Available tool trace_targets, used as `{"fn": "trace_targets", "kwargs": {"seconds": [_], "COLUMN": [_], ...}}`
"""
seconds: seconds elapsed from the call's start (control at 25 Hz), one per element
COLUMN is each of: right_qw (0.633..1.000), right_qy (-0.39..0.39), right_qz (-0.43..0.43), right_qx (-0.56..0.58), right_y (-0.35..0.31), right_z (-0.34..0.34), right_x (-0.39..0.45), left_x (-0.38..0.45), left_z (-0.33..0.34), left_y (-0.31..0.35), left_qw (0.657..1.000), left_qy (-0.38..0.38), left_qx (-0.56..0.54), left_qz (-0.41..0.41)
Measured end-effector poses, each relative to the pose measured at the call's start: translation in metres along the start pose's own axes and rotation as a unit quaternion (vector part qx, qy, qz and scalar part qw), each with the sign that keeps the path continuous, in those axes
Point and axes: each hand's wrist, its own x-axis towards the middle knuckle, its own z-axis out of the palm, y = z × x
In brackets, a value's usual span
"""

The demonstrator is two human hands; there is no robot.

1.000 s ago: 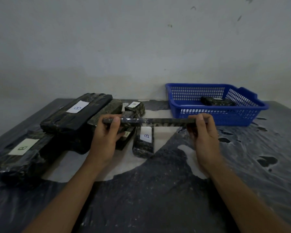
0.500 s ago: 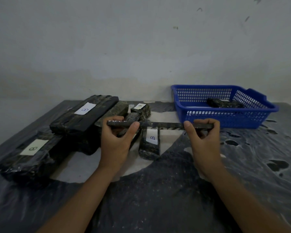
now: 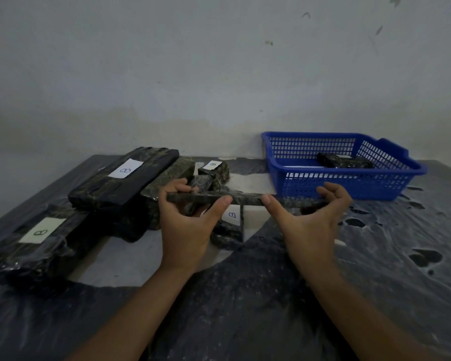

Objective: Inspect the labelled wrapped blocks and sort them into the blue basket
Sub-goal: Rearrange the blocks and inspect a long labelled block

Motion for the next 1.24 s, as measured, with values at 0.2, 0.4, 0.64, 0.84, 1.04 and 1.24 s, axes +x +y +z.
{"fn": "trace_targets", "kwargs": {"seconds": [0.2,0.4,0.64,0.84,1.04,1.24], "right_qw": [1.0,0.982,0.841,0.834,0.851,0.878], "right_qy": [0.003,0.013,-0.093,-0.1,-0.059,-0.064], "right_qz": [0.0,0.148,0.384,0.374,0.323,0.314], "right_qx": [-0.009,0.116,0.37,0.394,0.41,0.356], "right_y": [0.003,0.008,0.006,0.01,0.017,0.018], "right_z": [0.0,-0.001,-0.007,-0.01,-0.014,-0.014], "right_x": [0.002,0.018,0.031,0.033,0.04,0.04], "left_x": [0.007,0.017,0.022,0.03,0.027,0.03], "left_z": [-0.008,-0.022,-0.025,-0.028,-0.023,-0.027], "left_y": [0.0,-0.013,-0.01,-0.012,-0.017,-0.017], "left_qw": [1.0,0.996,0.991,0.986,0.979,0.974], "left_qy": [-0.027,-0.049,-0.037,-0.047,-0.088,-0.079], "left_qx": [-0.005,-0.056,-0.087,-0.073,-0.055,-0.073], "left_qz": [-0.004,-0.049,-0.093,-0.142,-0.177,-0.201]}}
